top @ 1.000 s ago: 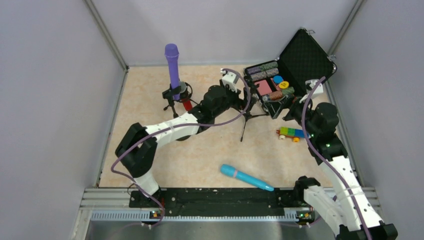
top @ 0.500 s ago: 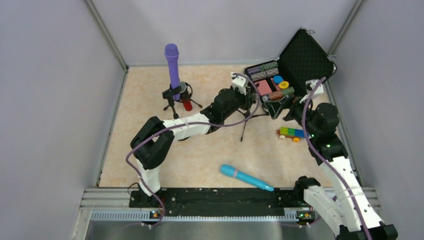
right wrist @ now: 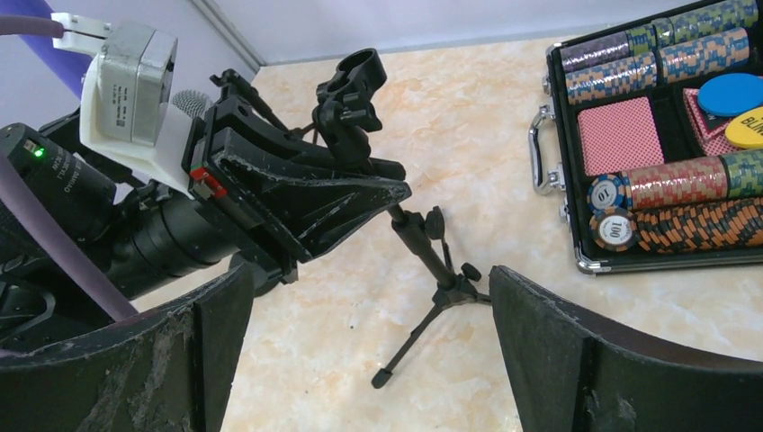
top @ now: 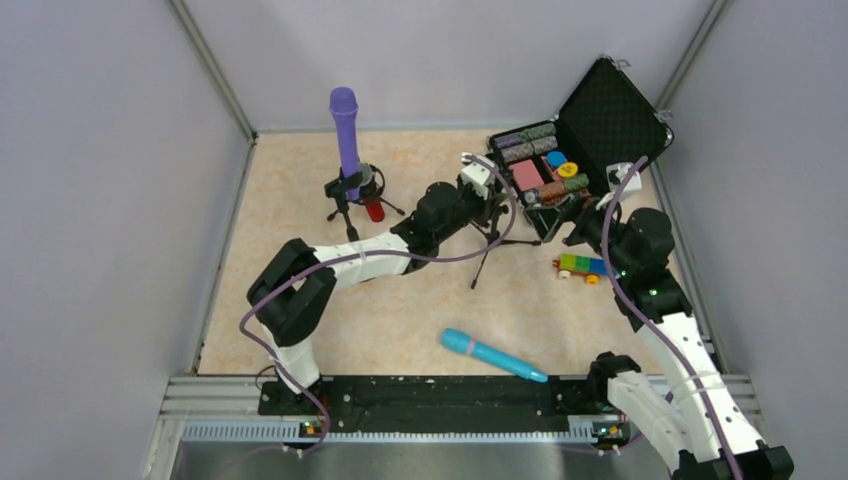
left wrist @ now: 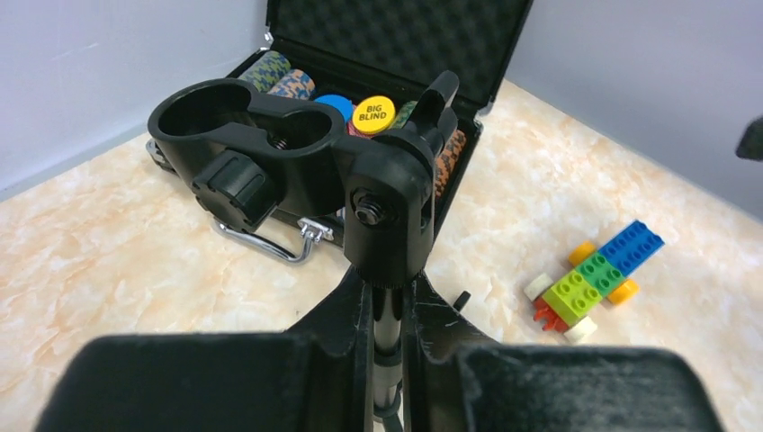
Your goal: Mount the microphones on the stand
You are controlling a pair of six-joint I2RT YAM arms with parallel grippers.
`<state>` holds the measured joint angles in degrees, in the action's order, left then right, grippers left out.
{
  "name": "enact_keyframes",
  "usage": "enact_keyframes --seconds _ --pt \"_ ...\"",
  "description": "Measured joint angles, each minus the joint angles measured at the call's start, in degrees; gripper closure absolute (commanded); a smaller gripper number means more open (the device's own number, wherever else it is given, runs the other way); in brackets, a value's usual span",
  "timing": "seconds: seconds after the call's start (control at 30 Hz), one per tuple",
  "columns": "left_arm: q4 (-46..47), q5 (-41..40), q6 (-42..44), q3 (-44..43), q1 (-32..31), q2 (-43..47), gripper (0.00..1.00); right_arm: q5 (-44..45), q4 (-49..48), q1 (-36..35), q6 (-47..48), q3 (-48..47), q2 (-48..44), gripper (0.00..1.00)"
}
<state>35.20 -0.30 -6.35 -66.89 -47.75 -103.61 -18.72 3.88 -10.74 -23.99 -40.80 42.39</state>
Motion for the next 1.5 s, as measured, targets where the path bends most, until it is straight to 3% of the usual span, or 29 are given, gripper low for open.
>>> enact_keyframes --seconds 0.33,0.67,1.13,1.23,1.37,1.5 --pt "-7.2 7.4 8.5 5.7 0.0 9.4 1.00 -1.8 -1.8 0.0 -0.6 0.7 0.0 0.01" --pt "-7.6 14.3 14.9 17.0 1.5 21.2 1.00 -4.0 -4.8 0.0 -1.8 2.4 0.0 0.01" --pt "-7.5 28.3 13.3 26.3 9.3 31.0 1.00 -6.0 -7.6 0.0 -2.8 3.2 0.7 0.01" --pt "-6.8 29.8 13.0 27.2 9.7 31.2 0.89 -6.3 -7.8 0.0 -2.9 3.7 1.0 0.01" --pt "-5.9 30.7 12.4 28.5 10.1 31.9 0.47 -6.4 -7.8 0.0 -2.9 4.1 1.3 0.01" --pt "-5.6 30.8 12.8 28.6 10.3 32.9 0.24 -6.7 -8.7 0.0 -3.1 4.4 1.5 0.01"
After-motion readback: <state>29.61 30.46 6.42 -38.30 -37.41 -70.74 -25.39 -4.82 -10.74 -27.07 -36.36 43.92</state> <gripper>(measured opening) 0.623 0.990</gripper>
